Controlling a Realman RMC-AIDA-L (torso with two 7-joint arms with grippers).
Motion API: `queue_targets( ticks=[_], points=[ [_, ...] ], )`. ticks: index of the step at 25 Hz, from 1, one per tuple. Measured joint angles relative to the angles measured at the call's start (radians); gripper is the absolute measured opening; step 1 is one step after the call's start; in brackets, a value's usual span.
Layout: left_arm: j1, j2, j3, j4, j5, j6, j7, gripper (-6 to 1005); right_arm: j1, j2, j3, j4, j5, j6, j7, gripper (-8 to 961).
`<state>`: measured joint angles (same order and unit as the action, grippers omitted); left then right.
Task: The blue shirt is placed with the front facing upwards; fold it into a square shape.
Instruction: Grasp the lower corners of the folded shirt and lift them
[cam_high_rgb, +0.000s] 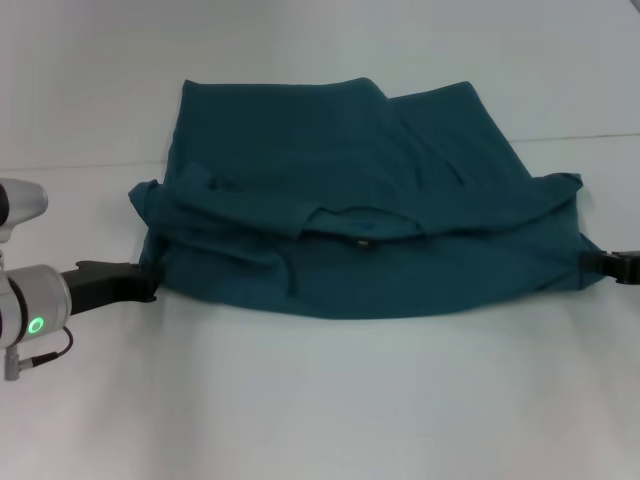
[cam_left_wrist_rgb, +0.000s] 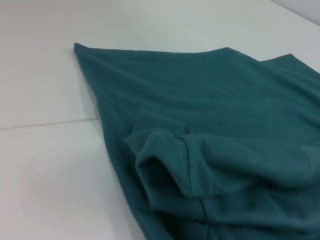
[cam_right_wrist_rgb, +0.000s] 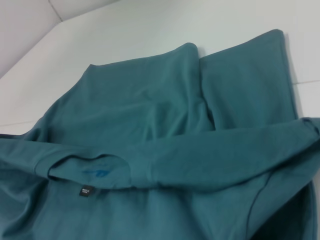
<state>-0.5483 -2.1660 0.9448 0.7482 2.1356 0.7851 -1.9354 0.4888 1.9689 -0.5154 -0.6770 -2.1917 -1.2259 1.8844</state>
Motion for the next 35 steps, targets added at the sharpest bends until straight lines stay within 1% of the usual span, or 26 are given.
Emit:
queue_targets(
  ticks=[2,6,8,13,16,20,23,25,35],
  points=[
    [0.014,0.001,-0.002,0.018,0.001,0.036,0.000,7,-0.014,-0.001,0.000,-0.013,0.004,-0.019,-0.006,32],
    [0.054,0.003,-0.019,0.083,0.002,0.158,-0.008,7,-0.053,0.009,0.000,-0.057,0.022,-0.056,-0.014,32],
    [0.073,0.003,-0.031,0.114,0.003,0.224,-0.010,7,-0.070,0.010,0.001,-0.068,0.036,-0.085,-0.030,32],
    [0.111,0.003,-0.106,0.170,0.005,0.424,-0.011,6,-0.108,0.003,0.009,-0.074,0.046,-0.162,-0.076,31],
    [0.135,0.003,-0.152,0.200,0.009,0.512,-0.011,6,-0.136,-0.001,0.012,-0.075,0.044,-0.195,-0.096,31],
    [0.157,0.003,-0.231,0.218,0.016,0.595,-0.011,6,-0.171,-0.008,0.030,-0.076,0.042,-0.218,-0.114,31],
    [0.165,0.006,-0.265,0.226,0.035,0.635,-0.009,6,-0.195,-0.012,0.042,-0.081,0.042,-0.239,-0.124,32],
    [0.167,0.006,-0.275,0.231,0.059,0.649,-0.011,6,-0.209,-0.011,0.057,-0.093,0.042,-0.255,-0.130,32],
    [0.165,0.006,-0.282,0.231,0.089,0.680,-0.011,7,-0.233,-0.002,0.078,-0.112,0.040,-0.288,-0.141,31]
  ],
)
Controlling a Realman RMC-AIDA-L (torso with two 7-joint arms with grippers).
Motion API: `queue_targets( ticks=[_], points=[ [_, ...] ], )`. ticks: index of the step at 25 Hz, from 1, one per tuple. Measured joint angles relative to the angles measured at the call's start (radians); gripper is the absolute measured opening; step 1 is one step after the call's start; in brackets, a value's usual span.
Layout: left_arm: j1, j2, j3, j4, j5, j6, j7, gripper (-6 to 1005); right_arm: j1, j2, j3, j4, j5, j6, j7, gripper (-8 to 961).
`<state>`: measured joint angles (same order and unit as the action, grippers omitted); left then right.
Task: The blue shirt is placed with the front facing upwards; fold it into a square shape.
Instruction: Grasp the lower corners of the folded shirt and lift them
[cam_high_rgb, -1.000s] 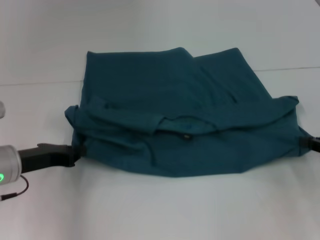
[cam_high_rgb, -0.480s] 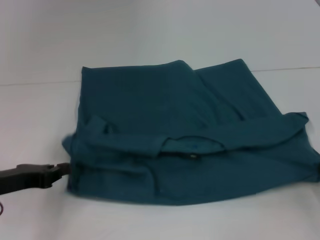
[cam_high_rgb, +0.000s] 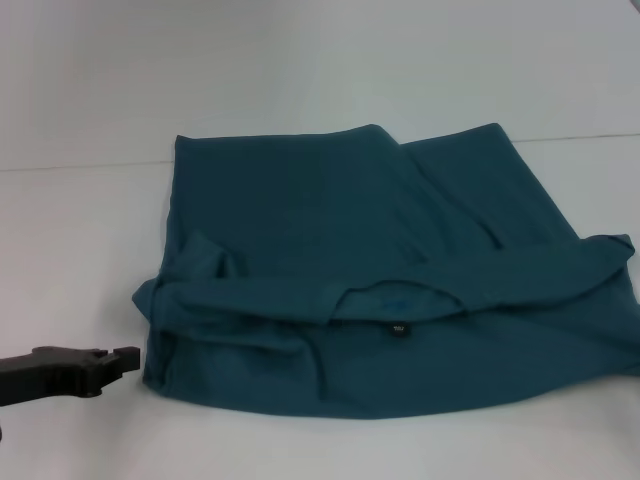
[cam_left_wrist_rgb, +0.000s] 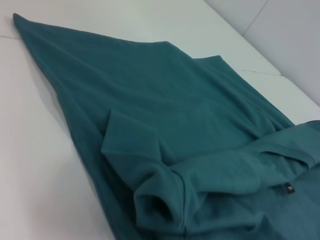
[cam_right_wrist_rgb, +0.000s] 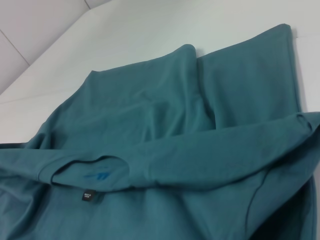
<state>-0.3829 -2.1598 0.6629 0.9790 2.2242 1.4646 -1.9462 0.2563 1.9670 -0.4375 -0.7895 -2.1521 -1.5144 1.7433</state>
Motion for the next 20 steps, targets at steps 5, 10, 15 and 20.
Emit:
queue_targets(
  ticks=[5,10,15,20],
  points=[
    [-0.016,0.001,0.000,-0.020,0.002,-0.012,-0.028,7,0.010,0.003,0.000,0.006,0.000,0.005,-0.012,31],
    [-0.037,0.005,0.007,-0.024,0.048,-0.022,-0.141,54,0.019,0.007,-0.005,0.007,-0.001,0.012,-0.013,32],
    [-0.049,0.013,0.006,-0.024,0.075,-0.022,-0.236,233,0.022,0.007,-0.001,0.007,-0.002,0.013,-0.014,31],
    [-0.066,0.014,0.007,-0.024,0.124,-0.030,-0.294,472,0.022,0.007,0.000,0.005,-0.001,0.016,-0.015,31]
  ],
)
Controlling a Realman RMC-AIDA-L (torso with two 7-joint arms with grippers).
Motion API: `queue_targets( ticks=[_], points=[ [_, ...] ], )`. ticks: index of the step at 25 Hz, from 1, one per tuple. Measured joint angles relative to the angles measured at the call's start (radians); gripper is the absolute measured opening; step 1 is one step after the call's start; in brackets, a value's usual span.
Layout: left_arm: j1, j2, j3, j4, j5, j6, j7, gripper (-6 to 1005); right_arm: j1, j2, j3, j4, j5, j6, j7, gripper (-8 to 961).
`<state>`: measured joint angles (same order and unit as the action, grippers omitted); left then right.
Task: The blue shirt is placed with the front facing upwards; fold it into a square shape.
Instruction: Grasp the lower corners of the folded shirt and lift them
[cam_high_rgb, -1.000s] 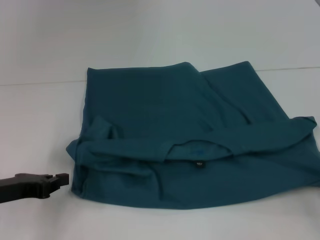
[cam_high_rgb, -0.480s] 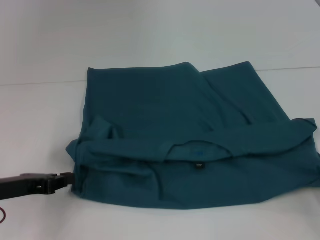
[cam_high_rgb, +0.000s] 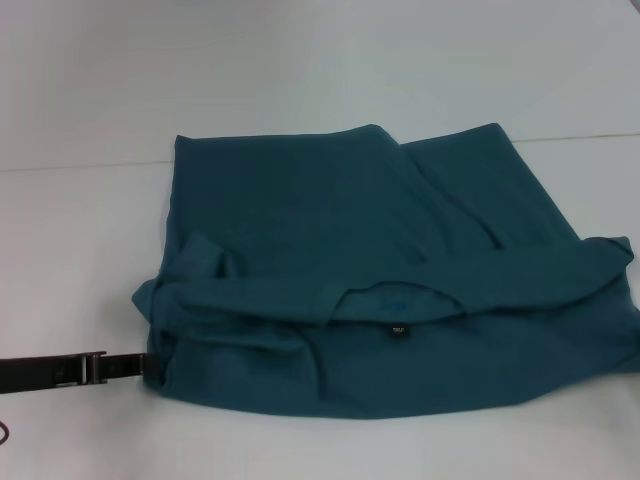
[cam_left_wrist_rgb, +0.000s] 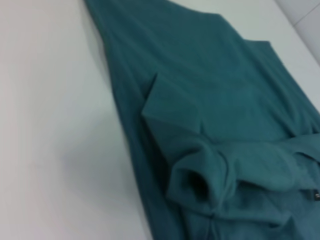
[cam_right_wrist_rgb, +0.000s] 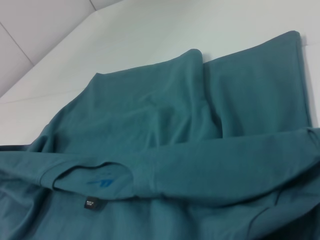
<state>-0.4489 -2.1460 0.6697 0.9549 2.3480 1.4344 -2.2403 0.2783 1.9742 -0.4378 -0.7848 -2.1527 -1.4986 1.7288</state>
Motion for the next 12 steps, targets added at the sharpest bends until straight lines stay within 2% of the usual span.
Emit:
queue_targets(
  ticks=[1,12],
  points=[
    [-0.003,0.000,0.000,-0.001,0.007,-0.005,-0.008,523,0.000,0.000,0.000,0.000,0.001,0.002,0.000,31],
    [-0.039,0.006,0.002,-0.057,0.035,-0.028,-0.019,760,0.005,0.000,0.001,0.002,0.001,0.006,0.001,33]
  ],
)
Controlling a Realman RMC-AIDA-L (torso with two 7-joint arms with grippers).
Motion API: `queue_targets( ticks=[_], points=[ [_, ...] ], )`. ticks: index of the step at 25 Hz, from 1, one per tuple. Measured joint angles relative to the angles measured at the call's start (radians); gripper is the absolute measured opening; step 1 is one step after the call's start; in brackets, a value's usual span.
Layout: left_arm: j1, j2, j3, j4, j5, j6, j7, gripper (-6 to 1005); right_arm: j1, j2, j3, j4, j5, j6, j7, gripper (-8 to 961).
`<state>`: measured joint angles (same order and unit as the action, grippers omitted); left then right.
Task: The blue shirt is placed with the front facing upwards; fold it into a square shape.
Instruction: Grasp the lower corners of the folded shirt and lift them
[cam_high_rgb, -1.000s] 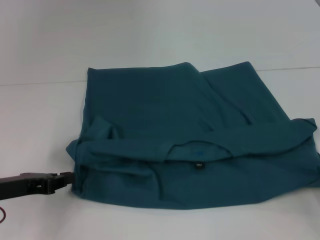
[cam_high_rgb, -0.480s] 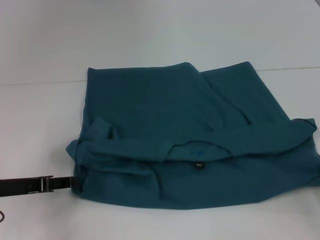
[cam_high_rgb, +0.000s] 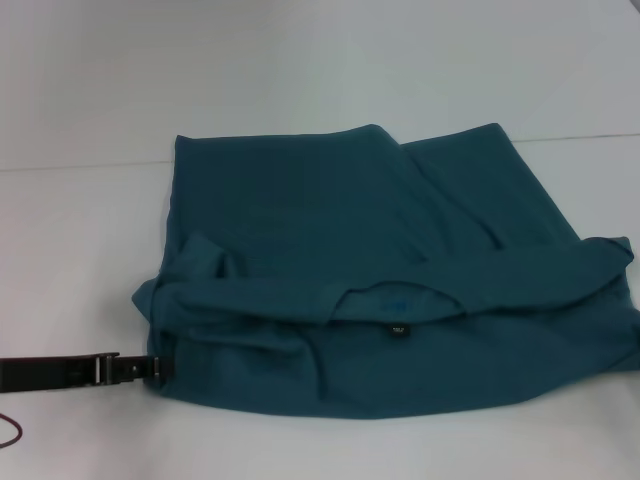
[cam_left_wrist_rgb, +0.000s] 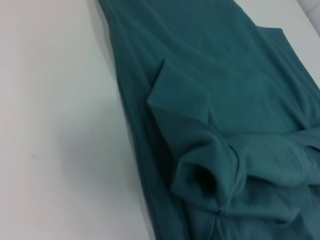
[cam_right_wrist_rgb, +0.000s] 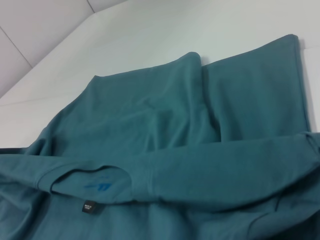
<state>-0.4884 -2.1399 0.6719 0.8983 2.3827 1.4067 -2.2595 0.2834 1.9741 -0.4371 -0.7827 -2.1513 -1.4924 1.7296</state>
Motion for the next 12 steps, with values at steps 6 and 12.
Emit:
queue_targets(
  ticks=[6,12],
  points=[
    [-0.006,0.000,0.000,-0.010,0.002,-0.001,0.001,769,0.001,0.000,0.000,0.000,0.000,0.003,0.000,31],
    [-0.012,0.000,0.012,-0.018,0.024,-0.001,-0.004,767,0.003,0.000,0.000,0.000,0.001,0.003,0.000,31]
  ],
)
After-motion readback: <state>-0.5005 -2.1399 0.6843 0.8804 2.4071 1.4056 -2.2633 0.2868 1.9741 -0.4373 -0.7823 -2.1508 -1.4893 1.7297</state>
